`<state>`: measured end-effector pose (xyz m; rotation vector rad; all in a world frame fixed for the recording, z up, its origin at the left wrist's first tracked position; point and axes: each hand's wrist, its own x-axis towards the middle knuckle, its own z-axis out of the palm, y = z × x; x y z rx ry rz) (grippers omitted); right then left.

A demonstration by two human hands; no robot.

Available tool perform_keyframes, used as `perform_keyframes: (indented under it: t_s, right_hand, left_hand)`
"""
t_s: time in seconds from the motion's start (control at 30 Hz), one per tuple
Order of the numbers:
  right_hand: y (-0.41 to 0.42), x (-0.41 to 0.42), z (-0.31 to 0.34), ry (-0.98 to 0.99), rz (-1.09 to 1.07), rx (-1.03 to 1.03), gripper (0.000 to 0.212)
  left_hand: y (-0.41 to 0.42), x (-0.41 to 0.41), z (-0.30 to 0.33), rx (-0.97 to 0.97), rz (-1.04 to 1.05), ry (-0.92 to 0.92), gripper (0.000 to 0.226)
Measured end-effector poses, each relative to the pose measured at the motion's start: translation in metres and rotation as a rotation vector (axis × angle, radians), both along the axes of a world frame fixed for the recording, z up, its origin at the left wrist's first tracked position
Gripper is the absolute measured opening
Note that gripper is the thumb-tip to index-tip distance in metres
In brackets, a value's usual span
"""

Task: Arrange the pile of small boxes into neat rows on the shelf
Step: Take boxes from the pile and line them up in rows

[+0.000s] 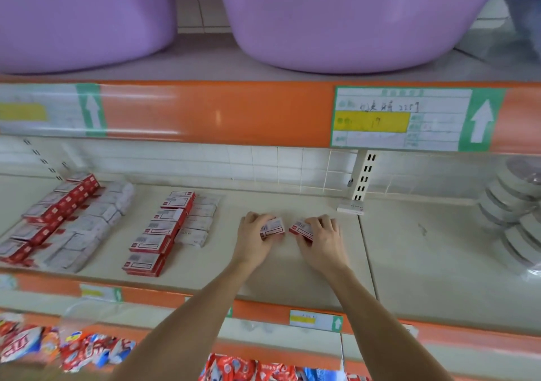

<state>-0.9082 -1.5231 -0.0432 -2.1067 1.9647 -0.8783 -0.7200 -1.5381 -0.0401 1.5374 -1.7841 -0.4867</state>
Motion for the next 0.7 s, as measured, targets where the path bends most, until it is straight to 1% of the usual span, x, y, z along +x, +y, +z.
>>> perform_keyframes:
  t_s: [0.17,0.23,0.3,0.37,0.47,0.53,0.7]
  right_hand:
    - [0.002,0.001,-0.001,-0.003,0.027,-0.033,0.039]
    - [0.005,0.004,0.000,0.020,0.039,-0.057,0.038]
    - [0.008,0.006,-0.001,0.017,0.009,-0.066,0.037]
    - [0.011,0.009,0.000,-0.010,-0.061,-0.045,0.038]
    - [0.020,0.027,0.002,-0.032,-0.146,0.029,0.038]
    - [0.029,0.047,0.002,-0.039,-0.174,0.033,0.038]
    - [0.041,0.103,0.010,-0.068,-0.231,0.053,0.037]
  left_hand:
    - [0.000,0.002,0.001,0.005,-0.008,0.050,0.043]
    - [0.003,0.003,0.005,0.028,0.004,0.064,0.047]
    - [0.003,0.006,0.008,0.045,-0.001,0.072,0.049]
    - [0.006,0.008,0.011,0.066,-0.035,0.063,0.046]
    - [0.014,0.017,0.018,0.091,-0.108,-0.058,0.040]
    - [0.020,0.027,0.022,0.070,-0.160,-0.152,0.036]
    - [0.031,0.075,0.035,0.000,-0.222,-0.279,0.036]
